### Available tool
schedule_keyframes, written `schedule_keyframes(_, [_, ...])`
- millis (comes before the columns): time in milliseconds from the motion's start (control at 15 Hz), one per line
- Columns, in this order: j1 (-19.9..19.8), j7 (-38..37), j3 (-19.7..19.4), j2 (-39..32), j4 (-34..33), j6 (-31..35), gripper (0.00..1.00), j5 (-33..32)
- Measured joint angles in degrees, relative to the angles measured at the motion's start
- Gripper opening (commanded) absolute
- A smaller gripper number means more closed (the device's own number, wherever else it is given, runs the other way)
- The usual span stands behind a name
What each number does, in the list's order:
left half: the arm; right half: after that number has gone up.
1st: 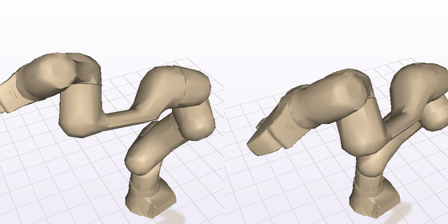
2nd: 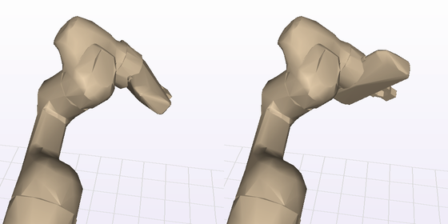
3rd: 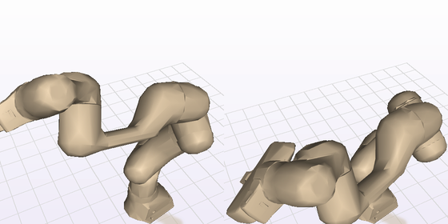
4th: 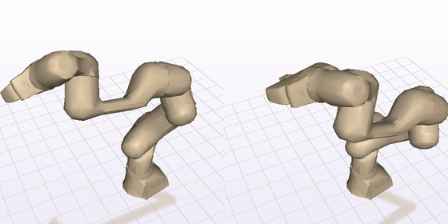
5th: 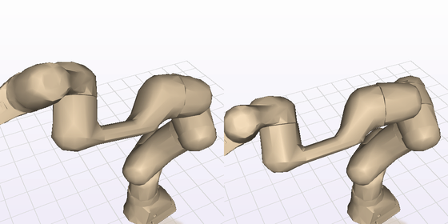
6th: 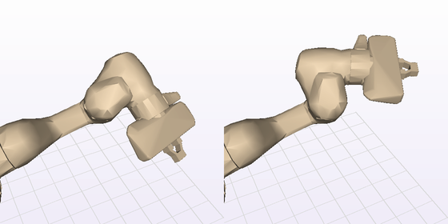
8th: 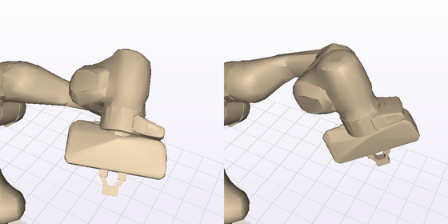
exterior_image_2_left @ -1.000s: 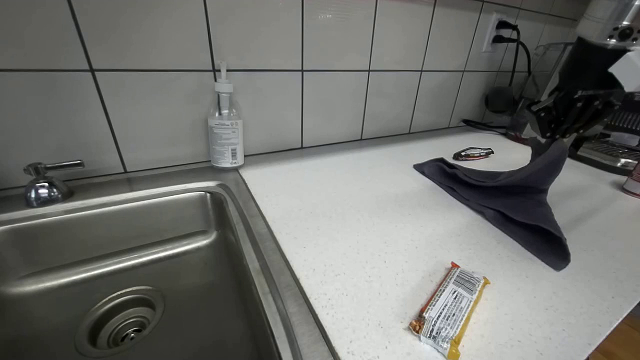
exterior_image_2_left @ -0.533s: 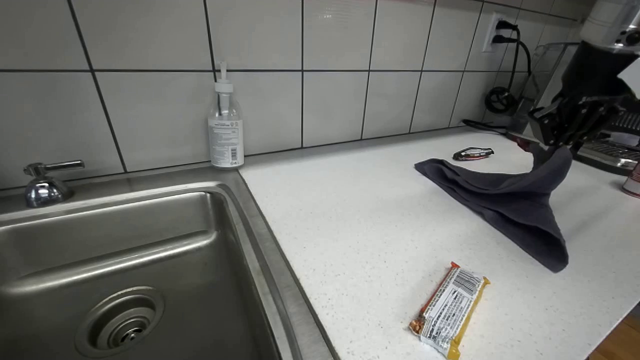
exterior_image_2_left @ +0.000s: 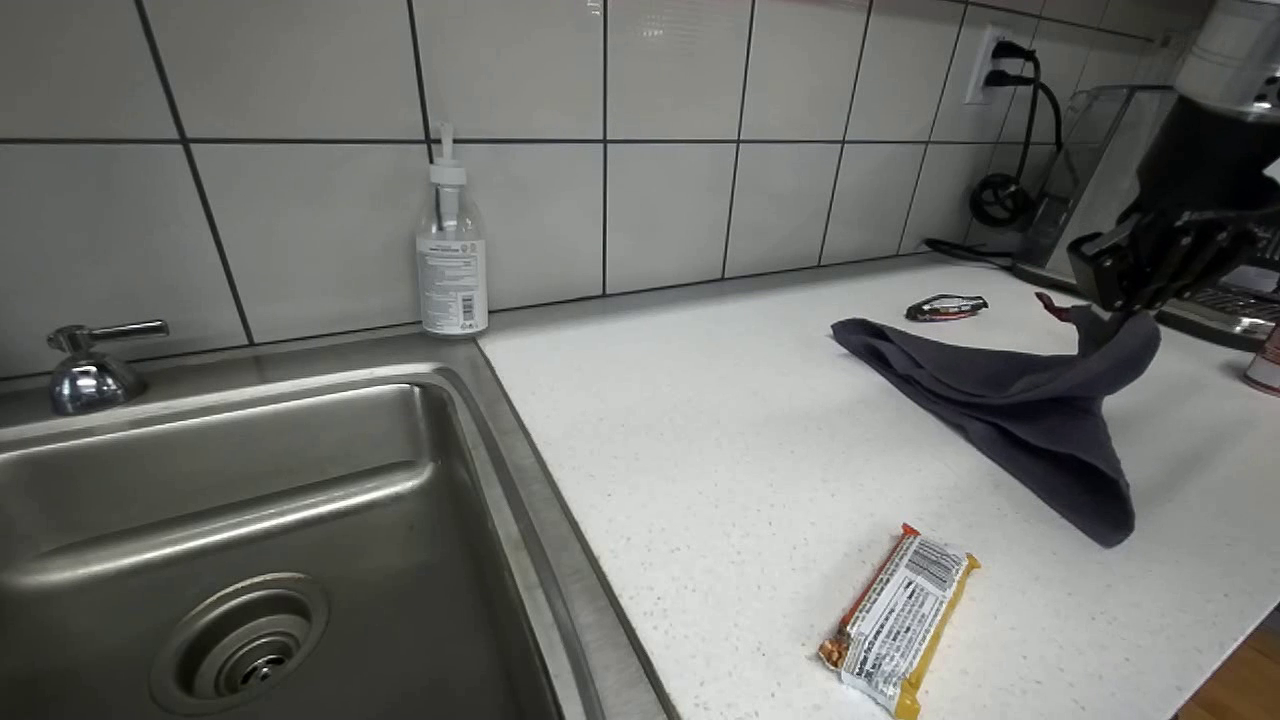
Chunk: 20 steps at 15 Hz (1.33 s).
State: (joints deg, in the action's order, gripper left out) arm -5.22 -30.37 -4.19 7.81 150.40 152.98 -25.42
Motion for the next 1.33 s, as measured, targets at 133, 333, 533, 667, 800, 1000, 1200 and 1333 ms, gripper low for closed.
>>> schedule_keyframes(133, [-0.4,-0.8,0.3,0.6,0.9,0.2,0.01,-1.1])
schedule_keyframes(333, [-1.3,-2.0,1.1,1.3,2.2,1.1,0.01,-3.1])
schedule_keyframes(533, [-2.3,-3.9,2.0,1.6,3.2,2.2,0.01,-5.2])
schedule_keyframes(667, [-2.8,-5.8,2.6,1.6,3.8,2.7,0.01,-6.7])
schedule_keyframes(800, [-3.1,-8.0,3.0,1.6,4.2,3.0,0.01,-8.4])
schedule_keyframes(1000, [-3.1,-11.8,3.7,1.6,4.6,3.1,0.01,-11.0])
schedule_keyframes(1200, [-3.1,-16.1,3.7,1.6,5.0,3.4,0.01,-14.1])
schedule_keyframes(1333, [-3.1,-18.7,3.7,1.5,5.2,3.6,0.01,-16.1])
